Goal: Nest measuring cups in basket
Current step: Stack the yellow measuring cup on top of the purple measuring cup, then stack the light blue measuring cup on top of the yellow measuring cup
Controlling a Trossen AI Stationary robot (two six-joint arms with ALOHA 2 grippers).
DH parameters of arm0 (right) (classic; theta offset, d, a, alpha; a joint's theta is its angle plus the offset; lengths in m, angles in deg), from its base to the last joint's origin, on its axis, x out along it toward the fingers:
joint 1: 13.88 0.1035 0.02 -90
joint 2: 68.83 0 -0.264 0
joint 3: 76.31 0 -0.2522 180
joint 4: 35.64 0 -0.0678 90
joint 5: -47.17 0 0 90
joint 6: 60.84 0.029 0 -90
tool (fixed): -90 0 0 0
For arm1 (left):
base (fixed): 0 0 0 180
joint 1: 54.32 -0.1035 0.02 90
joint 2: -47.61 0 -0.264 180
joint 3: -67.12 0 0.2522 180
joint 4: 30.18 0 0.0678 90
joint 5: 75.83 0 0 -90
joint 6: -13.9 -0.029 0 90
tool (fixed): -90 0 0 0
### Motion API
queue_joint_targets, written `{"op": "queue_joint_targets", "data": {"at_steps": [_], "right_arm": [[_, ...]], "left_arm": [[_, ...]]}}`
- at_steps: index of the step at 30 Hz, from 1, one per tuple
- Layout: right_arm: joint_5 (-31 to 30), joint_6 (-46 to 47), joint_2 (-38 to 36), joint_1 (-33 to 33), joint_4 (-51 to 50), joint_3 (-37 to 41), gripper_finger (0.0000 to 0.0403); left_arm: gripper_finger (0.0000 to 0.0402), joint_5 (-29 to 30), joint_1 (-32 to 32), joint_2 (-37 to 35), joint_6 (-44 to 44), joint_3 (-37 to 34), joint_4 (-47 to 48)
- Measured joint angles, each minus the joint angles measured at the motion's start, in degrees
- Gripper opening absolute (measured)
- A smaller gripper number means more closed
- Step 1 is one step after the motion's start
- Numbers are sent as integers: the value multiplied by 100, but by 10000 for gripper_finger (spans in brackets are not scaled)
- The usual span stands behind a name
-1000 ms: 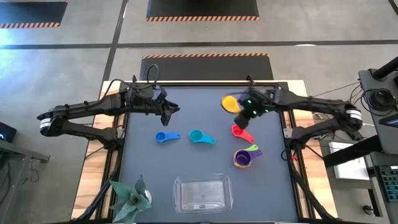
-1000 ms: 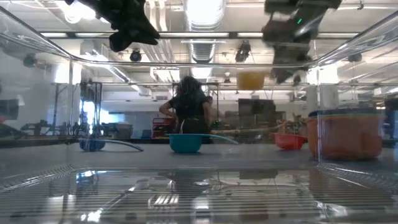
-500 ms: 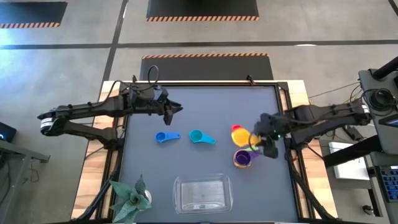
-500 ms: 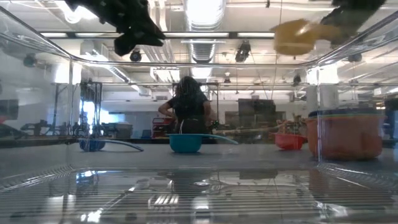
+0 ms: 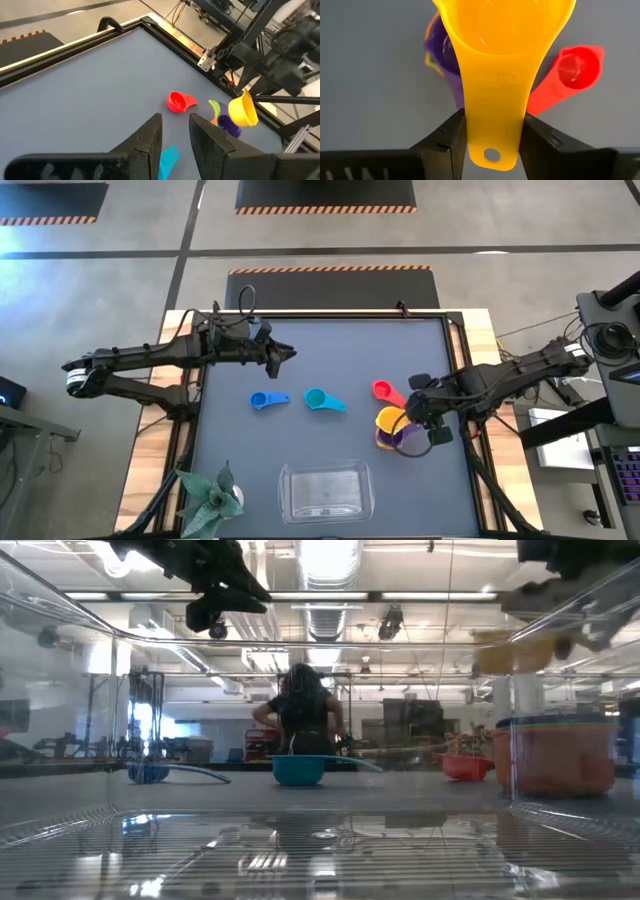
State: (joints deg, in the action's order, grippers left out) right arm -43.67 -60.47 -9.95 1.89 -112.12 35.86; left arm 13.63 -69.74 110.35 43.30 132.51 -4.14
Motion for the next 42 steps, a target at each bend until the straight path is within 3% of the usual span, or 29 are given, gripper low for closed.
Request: {"op": "queue_joint_targets", "data": {"at_steps": [8,33,37,42], "right_arm": [[582,-628,168,0,112,326,123],[579,38,155,-2,599,599,189],[358,353,155,-2,604,486,199],[-441,910,155,-25,653,319,201]], "left_arm": [[79,-3,50,-1,136,-2,-59],[79,-13,81,-2,170,-2,-73],[79,-13,81,-2,114,-2,-72],[79,-13,82,8,112,-2,-76]]}}
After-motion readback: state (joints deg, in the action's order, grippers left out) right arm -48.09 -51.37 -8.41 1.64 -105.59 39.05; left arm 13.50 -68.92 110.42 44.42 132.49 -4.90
